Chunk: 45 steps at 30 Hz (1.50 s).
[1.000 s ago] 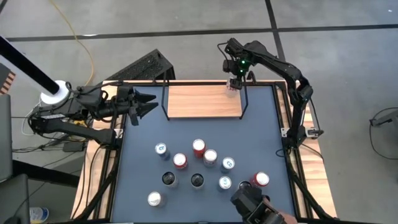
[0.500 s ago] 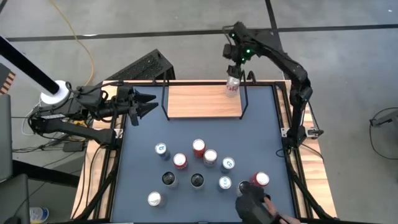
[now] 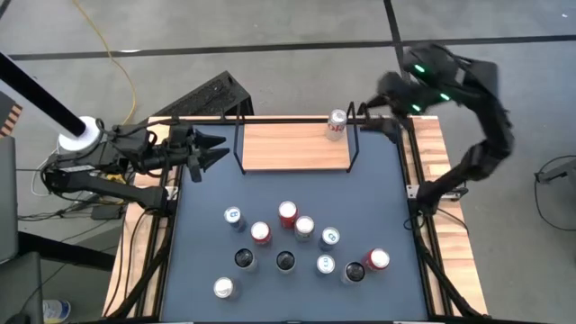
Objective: Place canned beverage on shelf
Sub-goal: Put the top silver soda can on the shelf aligned with the other silver soda can
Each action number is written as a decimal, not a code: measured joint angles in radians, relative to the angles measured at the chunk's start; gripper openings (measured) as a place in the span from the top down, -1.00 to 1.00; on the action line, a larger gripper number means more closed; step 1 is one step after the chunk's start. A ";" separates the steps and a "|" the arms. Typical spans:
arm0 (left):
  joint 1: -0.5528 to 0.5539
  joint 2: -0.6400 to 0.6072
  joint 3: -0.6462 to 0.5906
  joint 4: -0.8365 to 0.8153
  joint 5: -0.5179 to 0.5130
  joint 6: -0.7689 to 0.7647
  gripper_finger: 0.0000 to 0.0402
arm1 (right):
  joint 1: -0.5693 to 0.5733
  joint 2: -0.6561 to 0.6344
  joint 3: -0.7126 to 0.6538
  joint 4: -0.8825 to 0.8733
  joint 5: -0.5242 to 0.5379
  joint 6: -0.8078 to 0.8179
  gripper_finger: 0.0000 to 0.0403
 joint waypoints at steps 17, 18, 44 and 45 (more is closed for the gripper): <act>0.000 0.050 0.000 0.004 0.006 0.001 -0.10 | 0.654 -0.246 -0.680 0.231 0.492 0.677 -0.60; 0.000 0.044 0.000 0.003 0.006 0.005 -0.10 | 0.661 -0.234 -0.712 0.268 0.511 0.677 -0.60; 0.000 -0.039 0.000 -0.061 0.225 0.000 -0.10 | 0.552 0.152 -0.624 0.576 0.430 0.369 -0.60; 0.000 -0.033 0.000 -0.061 0.213 -0.003 -0.10 | 0.555 0.163 -0.624 0.575 0.417 0.363 -0.60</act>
